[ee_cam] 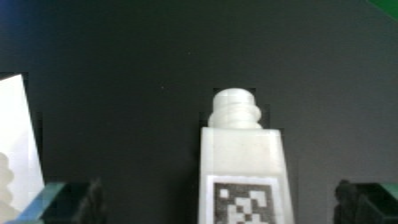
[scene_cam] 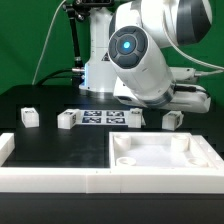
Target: Assemble one leg
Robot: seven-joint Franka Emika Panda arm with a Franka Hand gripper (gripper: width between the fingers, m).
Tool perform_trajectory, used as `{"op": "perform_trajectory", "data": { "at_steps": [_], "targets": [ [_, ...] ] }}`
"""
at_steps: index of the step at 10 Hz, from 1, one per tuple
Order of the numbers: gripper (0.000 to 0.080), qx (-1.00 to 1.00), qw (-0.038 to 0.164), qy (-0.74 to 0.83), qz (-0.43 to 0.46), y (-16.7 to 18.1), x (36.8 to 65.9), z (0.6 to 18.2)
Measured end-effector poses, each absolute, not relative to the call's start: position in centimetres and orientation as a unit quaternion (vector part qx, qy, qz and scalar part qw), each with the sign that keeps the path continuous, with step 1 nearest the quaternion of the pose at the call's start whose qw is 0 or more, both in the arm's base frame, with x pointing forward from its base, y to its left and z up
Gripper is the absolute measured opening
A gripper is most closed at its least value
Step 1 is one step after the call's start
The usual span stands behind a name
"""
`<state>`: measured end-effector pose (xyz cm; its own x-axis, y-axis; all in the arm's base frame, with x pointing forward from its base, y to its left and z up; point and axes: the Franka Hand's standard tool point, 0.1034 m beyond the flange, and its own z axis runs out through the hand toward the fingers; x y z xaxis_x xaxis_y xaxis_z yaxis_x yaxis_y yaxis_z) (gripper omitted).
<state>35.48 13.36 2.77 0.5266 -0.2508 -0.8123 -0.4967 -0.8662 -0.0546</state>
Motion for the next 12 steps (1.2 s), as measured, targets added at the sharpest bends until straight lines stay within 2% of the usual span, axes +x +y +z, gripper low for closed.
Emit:
{"op": "perform_trajectory", "data": {
  "at_steps": [3,9,10,11,12],
  "targets": [
    [0.0649,-0.859,0.130,0.214,0.447,15.0,34.7,1.4],
    [0.0649,-0.859,0.132,0.219,0.443,15.0,35.8,1.1],
    [0.0524,-0.859,0.132,0.219,0.443,15.0,35.7,1.0],
    [0.0524,-0.859,0.132,0.219,0.444,15.0,35.7,1.0],
    [0.0386,-0.859,0.131,0.219,0.444,15.0,35.7,1.0]
  ]
}}
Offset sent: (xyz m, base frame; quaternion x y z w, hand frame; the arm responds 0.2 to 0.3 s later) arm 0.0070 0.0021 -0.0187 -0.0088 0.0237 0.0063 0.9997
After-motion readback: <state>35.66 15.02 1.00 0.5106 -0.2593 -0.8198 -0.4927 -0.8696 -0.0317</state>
